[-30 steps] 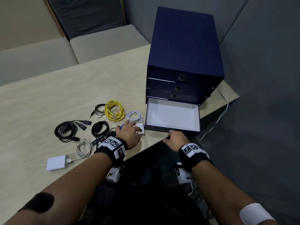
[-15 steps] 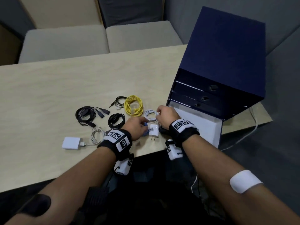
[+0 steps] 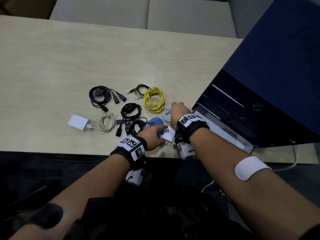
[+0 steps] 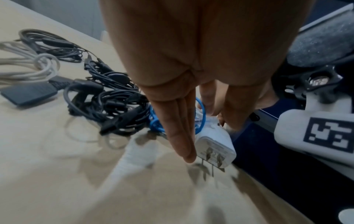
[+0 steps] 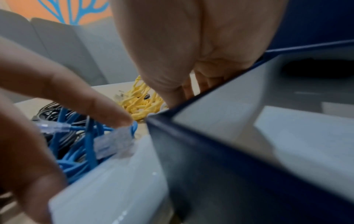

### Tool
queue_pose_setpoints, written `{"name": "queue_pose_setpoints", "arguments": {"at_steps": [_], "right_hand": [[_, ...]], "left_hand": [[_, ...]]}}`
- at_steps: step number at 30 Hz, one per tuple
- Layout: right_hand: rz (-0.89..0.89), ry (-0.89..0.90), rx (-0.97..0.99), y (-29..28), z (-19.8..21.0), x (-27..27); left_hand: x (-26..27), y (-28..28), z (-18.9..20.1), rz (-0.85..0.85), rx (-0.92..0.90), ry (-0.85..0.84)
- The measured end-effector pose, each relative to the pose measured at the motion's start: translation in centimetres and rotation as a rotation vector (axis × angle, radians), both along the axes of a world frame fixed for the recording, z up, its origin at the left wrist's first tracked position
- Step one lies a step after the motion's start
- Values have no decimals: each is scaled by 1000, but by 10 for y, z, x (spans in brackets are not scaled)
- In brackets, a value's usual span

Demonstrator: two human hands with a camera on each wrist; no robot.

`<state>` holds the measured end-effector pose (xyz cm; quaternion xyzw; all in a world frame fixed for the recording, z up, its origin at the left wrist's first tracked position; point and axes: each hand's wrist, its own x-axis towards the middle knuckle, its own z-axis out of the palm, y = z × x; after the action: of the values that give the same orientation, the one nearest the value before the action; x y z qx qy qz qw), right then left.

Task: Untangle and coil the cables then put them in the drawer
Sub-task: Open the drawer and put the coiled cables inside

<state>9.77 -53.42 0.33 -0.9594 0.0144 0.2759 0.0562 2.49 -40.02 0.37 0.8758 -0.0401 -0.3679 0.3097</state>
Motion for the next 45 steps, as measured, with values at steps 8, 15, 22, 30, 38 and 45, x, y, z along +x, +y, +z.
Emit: {"name": "queue_pose_setpoints", "arguments": {"at_steps": [8,15,22,30,38,45], "right_hand": [[-54,-44,110,-6,13,0],[-295,-183,269,-27,45,-15],[-566,-396,464,-50,83,-46],[-882,-594,769,-48,112,-94],[-1137,-649,828,-69,102,-144],[-1305,-545,764,-117,70,-152]], "left_hand": [[-2,-5,-8,41,-68,9],[-7,1,-4,62,-197,-10],[-4,8,11,27,-256,-44],[6,-5,55,361,-695,234],[9,-49,68,235,-651,189],[14,-111,50,22,-401,-22]]}}
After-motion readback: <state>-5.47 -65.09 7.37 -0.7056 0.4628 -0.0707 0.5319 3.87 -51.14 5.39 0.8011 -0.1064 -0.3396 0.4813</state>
